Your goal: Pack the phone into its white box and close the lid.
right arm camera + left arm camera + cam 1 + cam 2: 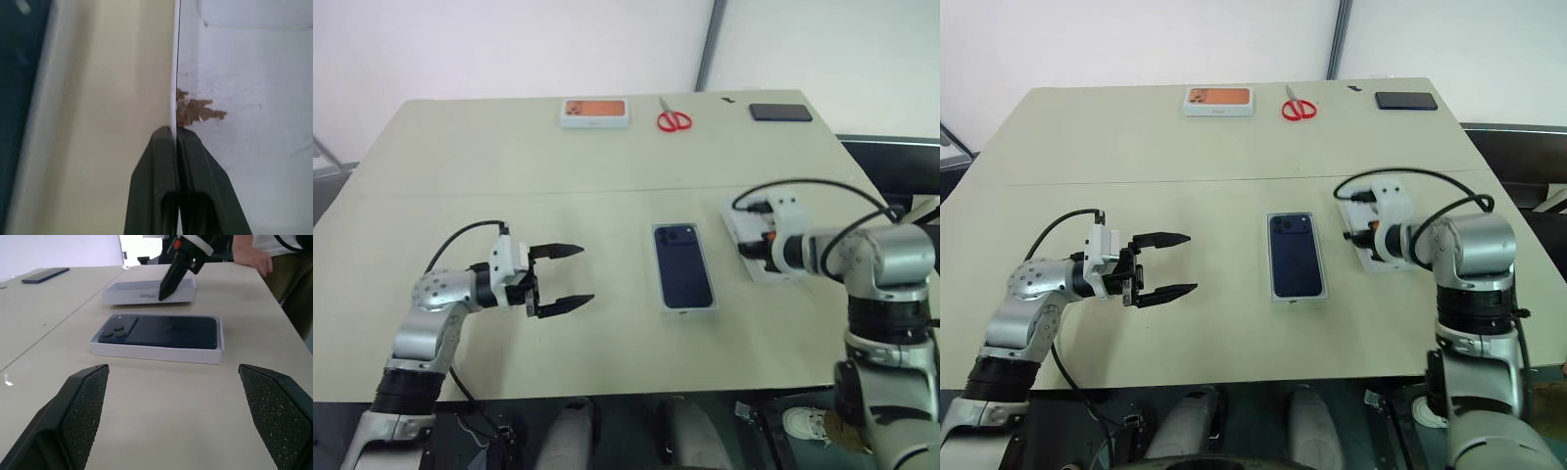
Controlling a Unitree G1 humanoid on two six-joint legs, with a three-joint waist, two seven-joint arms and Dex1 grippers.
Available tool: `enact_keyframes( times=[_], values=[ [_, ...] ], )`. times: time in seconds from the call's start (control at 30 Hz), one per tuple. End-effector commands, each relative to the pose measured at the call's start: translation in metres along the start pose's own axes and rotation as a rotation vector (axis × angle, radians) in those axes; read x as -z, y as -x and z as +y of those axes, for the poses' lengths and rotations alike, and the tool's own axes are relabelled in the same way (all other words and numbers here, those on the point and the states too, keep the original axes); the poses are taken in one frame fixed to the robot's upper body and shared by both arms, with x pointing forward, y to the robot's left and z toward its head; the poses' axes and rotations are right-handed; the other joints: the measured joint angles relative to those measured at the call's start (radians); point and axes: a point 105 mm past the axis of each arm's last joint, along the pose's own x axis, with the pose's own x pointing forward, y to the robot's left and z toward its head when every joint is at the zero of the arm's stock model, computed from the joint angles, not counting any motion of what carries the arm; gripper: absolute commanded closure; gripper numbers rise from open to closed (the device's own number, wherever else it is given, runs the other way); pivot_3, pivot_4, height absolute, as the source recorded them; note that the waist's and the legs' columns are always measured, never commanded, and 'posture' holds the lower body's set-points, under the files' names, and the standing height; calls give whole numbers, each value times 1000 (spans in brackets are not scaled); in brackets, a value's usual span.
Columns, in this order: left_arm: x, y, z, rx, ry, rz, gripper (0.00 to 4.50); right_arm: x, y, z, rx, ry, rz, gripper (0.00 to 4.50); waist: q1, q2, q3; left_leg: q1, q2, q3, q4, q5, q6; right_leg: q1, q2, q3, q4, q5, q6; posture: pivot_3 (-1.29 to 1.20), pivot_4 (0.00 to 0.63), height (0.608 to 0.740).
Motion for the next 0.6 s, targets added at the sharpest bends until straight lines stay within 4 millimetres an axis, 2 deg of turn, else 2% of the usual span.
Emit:
enact_keyframes(
  times=[0.03, 0.07, 0.13, 0.23, 0.33, 0.47, 0.6],
  values=[
    [-9, 1, 15, -87, 8, -37, 0, -41, 14, 25, -159, -9, -254, 4403, 1, 0, 0, 0, 0, 0, 0, 0, 0, 0, 0, 0, 0, 0, 0, 0, 150, 740],
    [-10, 0, 18, -102, 17, -42, 0, -42, 13, 29, -189, -49, -272, 4403, 2, 0, 0, 0, 0, 0, -1, 0, 0, 0, 1, 0, 0, 0, 0, 0, 150, 740],
    [-9, 0, 22, -134, 29, -37, 0, -49, 17, 50, -361, -171, -331, 4403, 2, 0, 0, 0, 0, 0, -1, 0, 0, 0, 1, 0, 0, 0, 0, 0, 150, 740],
    [-8, -1, 29, -177, 61, -31, 0, -53, 24, 83, -549, -227, -376, 4403, 2, 0, 0, 0, 0, -1, -1, 0, 0, 0, 1, 0, 1, 0, 0, 0, 150, 740],
    [-7, -2, 33, -208, 101, -31, 0, -50, 30, 103, -691, -285, -393, 4403, 2, 1, 0, 0, 0, -1, -1, 0, 0, -1, 1, 0, 2, 0, 0, 0, 150, 740],
    [-11, 0, 39, -261, 124, -54, 0, -27, 41, 132, -934, -367, -396, 4403, 2, 1, 0, 0, 1, -2, -1, 0, 0, -1, 1, 0, 2, 0, 0, 0, 150, 740],
    [-11, 0, 40, -281, 131, -61, 0, -14, 48, 142, -1030, -391, -360, 4403, 0, 1, 1, 0, 1, -2, -1, 0, 0, -1, -1, 1, 2, 0, 0, 0, 150, 740]
  ],
)
